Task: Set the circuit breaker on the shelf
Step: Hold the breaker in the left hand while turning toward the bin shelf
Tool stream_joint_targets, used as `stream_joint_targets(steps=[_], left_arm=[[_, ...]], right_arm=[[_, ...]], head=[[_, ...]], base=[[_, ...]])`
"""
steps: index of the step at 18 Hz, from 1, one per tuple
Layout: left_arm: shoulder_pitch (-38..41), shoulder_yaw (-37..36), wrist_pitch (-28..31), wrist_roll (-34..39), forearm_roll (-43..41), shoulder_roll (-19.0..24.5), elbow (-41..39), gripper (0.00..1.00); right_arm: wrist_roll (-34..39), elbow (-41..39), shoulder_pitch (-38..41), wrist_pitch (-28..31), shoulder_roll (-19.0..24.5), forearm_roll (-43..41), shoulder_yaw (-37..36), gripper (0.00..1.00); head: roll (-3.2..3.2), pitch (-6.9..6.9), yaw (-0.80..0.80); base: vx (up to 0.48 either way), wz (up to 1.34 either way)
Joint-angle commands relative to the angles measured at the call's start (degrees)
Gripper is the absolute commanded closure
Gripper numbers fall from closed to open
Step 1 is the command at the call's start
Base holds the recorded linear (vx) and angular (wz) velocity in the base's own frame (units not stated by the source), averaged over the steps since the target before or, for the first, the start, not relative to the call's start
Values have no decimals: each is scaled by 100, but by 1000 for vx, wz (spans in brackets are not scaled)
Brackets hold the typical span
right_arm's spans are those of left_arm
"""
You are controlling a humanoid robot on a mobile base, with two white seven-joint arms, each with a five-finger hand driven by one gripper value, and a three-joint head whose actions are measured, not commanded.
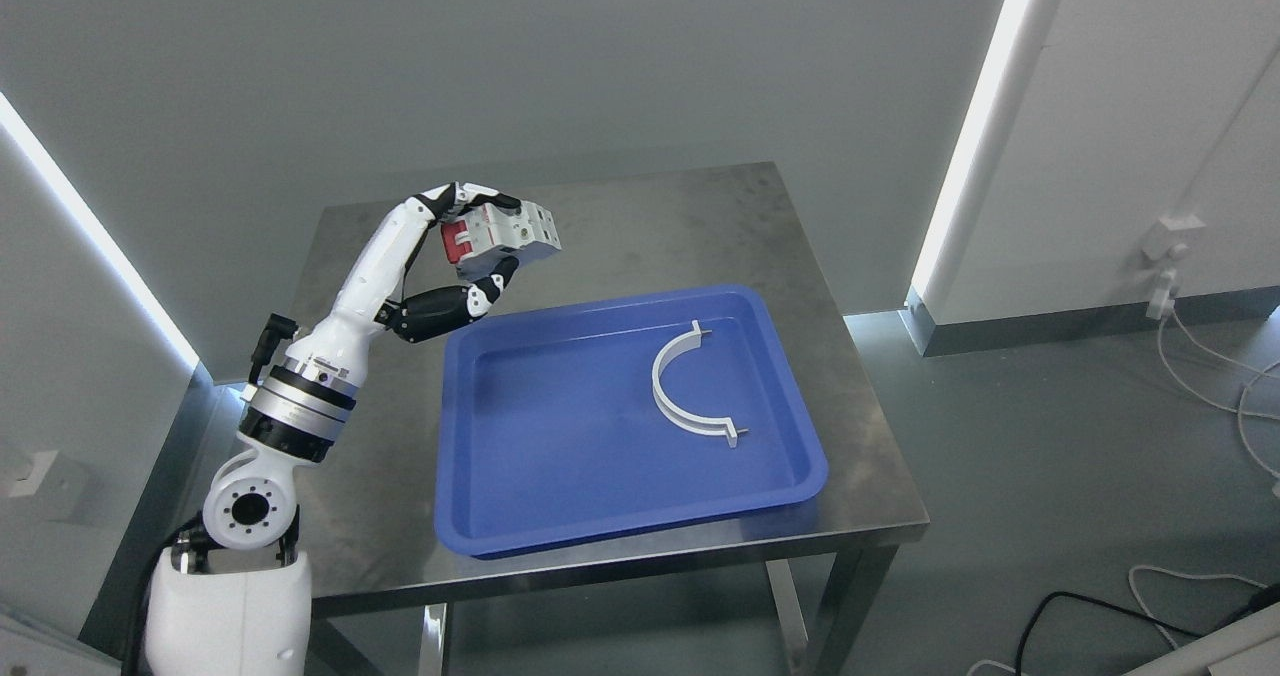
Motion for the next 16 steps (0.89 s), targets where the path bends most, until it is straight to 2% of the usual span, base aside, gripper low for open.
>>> stream_joint_targets(steps=[1,5,9,12,16], left_arm=[[450,701,-165,243,200,-228,-566,89],[1239,639,-456,411,200,-228,-961,90],[2014,674,-781,428,217,-228,-971,90],[2024,701,-702,848,340,-228,-971,90],[2024,683,-685,929,480,-228,-962,91]], right_arm=[[-15,0,7,-5,-100,0,1,0],[-15,0,7,-5,-100,0,-8,0],[-15,0,-2,-5,-100,0,1,0],[-15,0,-1,-5,-100,0,1,0],[-15,0,-2,-5,-100,0,1,0]], head=[[0,0,0],[0,0,0],[0,0,0],[0,0,0],[0,0,0]], base=[[0,0],[-1,10],[-18,-7],[-109,-40],[-207,31]])
